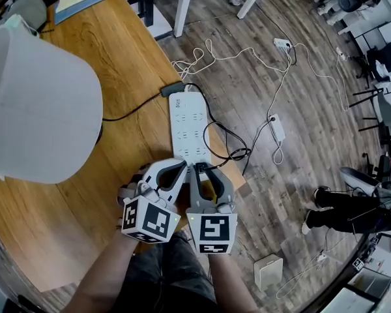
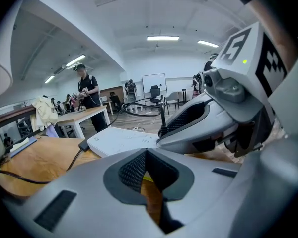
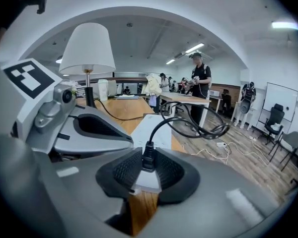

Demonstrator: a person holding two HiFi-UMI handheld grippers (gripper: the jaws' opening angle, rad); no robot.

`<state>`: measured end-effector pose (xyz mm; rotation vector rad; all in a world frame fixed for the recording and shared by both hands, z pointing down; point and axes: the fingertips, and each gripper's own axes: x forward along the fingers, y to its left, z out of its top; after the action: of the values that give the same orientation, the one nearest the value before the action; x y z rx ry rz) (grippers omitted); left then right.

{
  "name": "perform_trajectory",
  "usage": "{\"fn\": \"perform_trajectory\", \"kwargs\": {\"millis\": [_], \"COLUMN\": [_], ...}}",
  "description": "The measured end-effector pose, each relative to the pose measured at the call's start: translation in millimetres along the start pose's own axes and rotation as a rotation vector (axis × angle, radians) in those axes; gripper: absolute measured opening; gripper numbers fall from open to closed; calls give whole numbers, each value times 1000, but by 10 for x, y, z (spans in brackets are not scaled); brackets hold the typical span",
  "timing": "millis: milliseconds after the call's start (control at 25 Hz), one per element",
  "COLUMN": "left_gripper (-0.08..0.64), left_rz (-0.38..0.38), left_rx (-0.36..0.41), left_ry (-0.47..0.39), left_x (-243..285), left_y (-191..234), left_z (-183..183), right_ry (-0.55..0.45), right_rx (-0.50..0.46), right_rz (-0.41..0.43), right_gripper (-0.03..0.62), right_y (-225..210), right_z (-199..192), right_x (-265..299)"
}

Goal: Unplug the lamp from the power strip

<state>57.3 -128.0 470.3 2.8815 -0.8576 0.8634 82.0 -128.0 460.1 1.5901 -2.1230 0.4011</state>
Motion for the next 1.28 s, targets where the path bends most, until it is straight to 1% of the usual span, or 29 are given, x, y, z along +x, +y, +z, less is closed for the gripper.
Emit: {"fn": "perform_trajectory", "kwargs": {"millis": [120, 360, 520, 680, 760, 800, 840, 920, 1000, 1080, 1120, 1160, 1280], "left_gripper": [-5, -5, -5, -5, -5, -5, -5, -5, -5, -5, -5, -5, -6], "left_rz": [-2, -9, -12, -18, -19, -18, -18, -19, -25, -31, -32, -31, -26], "left_rx": [-18, -27, -24, -28, -25, -20, -15, -9, -5, -4, -6, -7, -11], "left_ry": [17, 18, 22, 18, 19, 22, 27, 35, 34, 26, 25, 27, 27], "left_x": [14, 22, 20, 28, 38, 43, 47, 53, 53, 38, 32, 32, 53], "left_y": [3, -14, -15, -35, -34, -37, -43, -56, -56, -47, -42, -41, -51], "left_z": [-3, 15, 31, 35, 35, 34, 33, 31, 30, 27, 28, 30, 34], "right_ry": [-12, -120, -153, -185, -176, -158, -137, -100, -77, -66, -69, -77, -122], "right_rx": [43, 164, 227, 254, 262, 239, 189, 56, -37, -85, -77, -30, 249], "right_rz": [-37, -48, -32, -6, 1, -9, -28, -72, -96, -94, -83, -66, -1], "right_gripper": [89, 74, 74, 74, 74, 74, 72, 72, 72, 72, 72, 72, 72], "right_y": [-26, -86, -96, -131, -162, -166, -156, -114, -78, -47, -40, -52, -165], "right_z": [11, 44, -16, -9, 1, 2, 11, 42, 60, 75, 78, 71, 2], "right_x": [28, -16, -53, -73, -55, -45, -38, -28, -21, -19, -21, -23, -34]}}
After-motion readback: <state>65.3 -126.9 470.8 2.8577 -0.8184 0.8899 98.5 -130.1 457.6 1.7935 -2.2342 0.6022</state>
